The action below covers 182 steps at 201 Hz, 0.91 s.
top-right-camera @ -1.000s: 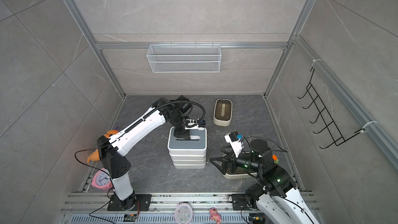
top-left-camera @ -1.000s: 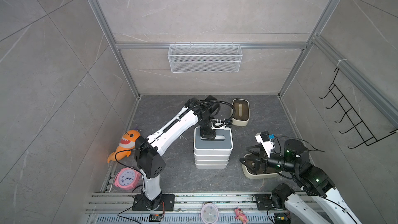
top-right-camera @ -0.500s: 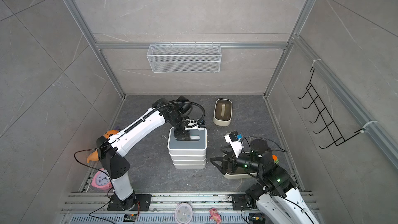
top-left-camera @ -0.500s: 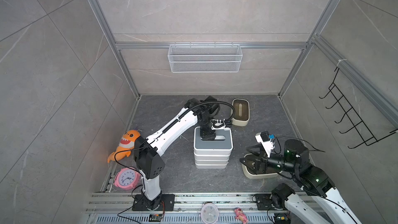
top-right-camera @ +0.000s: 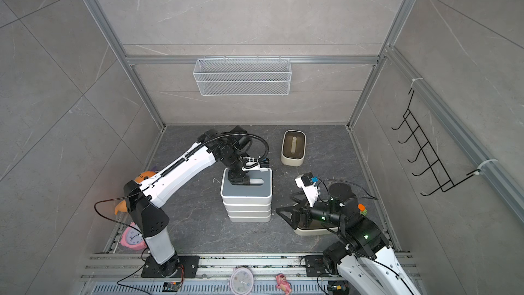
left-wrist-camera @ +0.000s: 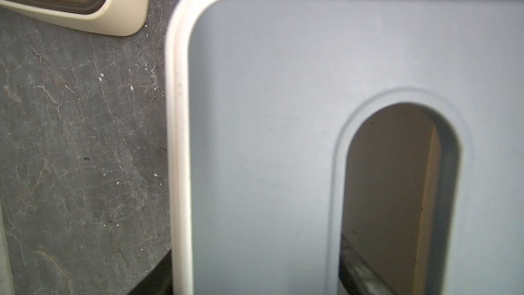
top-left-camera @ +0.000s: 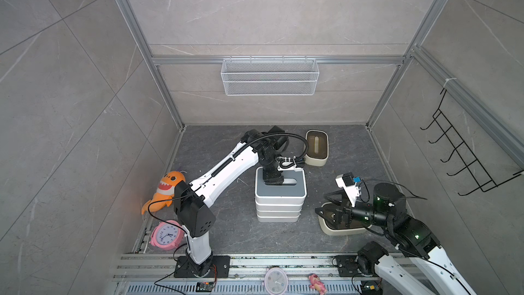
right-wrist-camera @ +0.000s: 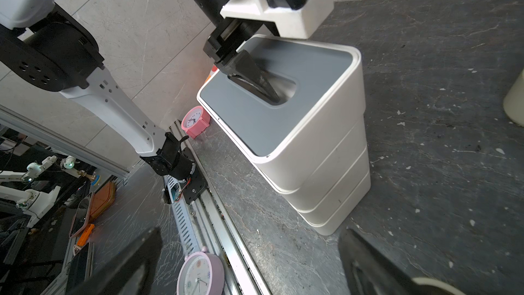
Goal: Stack the tissue boxes
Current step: Place the tissue box at the tissue box.
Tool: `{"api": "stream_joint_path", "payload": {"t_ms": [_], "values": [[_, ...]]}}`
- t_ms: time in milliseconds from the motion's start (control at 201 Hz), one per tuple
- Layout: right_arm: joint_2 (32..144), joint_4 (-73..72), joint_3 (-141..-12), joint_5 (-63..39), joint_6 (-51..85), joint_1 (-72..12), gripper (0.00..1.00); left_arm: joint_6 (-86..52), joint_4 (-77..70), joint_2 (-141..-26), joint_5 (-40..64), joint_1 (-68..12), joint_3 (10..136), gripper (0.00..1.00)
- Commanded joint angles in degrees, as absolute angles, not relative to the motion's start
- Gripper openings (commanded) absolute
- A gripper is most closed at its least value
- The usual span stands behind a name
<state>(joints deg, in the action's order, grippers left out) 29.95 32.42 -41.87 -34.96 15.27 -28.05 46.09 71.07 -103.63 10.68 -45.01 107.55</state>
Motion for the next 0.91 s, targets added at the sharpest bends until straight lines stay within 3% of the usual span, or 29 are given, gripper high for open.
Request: {"api": "stream_joint_path", "payload": {"t_ms": [0,459,902], "values": [[30.19,32.94,-42.18,-35.18,14.91,-28.22,1.00,45.20,71.02,-100.51,11.39,-45.35,107.74,0.64],[32.85,33.45,-44.00,-33.84,13.92,-28.21,1.00,45.28,70.31,-98.31,12.44,-45.46,107.66,0.66],[48.60,32.40,-52.75,-16.79,19.74,-28.21,0.99,45.59,65.68,-90.43,15.58,-45.44,103.86,0.67]]}}
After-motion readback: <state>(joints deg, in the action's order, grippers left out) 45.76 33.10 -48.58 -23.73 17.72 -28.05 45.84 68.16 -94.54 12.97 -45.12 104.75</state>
